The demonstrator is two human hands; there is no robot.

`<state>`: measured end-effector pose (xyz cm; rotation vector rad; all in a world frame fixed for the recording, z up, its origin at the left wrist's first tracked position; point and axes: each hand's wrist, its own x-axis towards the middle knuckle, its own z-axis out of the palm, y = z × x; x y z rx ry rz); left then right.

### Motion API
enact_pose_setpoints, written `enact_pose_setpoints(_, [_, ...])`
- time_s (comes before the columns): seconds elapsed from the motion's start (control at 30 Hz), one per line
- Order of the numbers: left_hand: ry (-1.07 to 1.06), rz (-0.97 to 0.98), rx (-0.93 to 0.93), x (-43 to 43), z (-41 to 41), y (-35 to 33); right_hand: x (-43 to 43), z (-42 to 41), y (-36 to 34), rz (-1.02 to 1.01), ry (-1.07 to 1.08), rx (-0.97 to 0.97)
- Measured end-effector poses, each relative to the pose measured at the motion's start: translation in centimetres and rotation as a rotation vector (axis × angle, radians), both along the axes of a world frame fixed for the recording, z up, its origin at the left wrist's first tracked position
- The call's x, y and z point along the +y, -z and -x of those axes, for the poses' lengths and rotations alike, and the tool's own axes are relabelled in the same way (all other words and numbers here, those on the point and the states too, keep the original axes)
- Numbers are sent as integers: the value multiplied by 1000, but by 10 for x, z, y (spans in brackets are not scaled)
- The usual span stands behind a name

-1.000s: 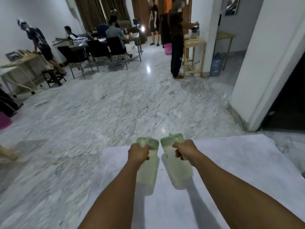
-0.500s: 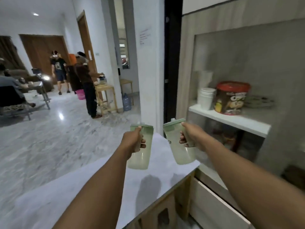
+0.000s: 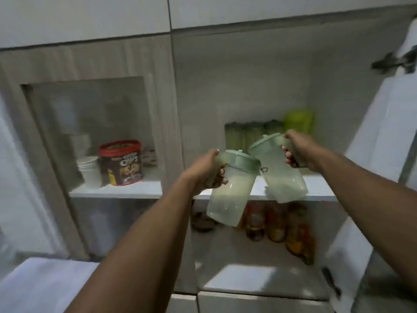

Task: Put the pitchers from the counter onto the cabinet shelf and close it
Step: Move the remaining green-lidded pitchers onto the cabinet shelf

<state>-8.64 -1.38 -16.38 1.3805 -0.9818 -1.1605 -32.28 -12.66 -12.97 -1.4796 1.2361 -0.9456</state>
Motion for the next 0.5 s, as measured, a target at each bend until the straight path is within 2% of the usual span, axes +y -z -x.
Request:
enact_pose_setpoints(0.1, [-21, 64, 14, -70, 29, -3, -56, 20, -3, -11, 119, -44])
enact_pose_setpoints(0.23, [-256, 120, 5, -162, 14, 8, -144, -10, 14, -12, 162, -116])
enact_pose_setpoints(0.4, [-585, 50, 16, -231, -56, 32, -218, -111, 44, -44, 1, -187])
enact_pose_setpoints(0.5, [-692, 26, 1, -257, -97, 38, -241, -177, 58, -62, -109, -187])
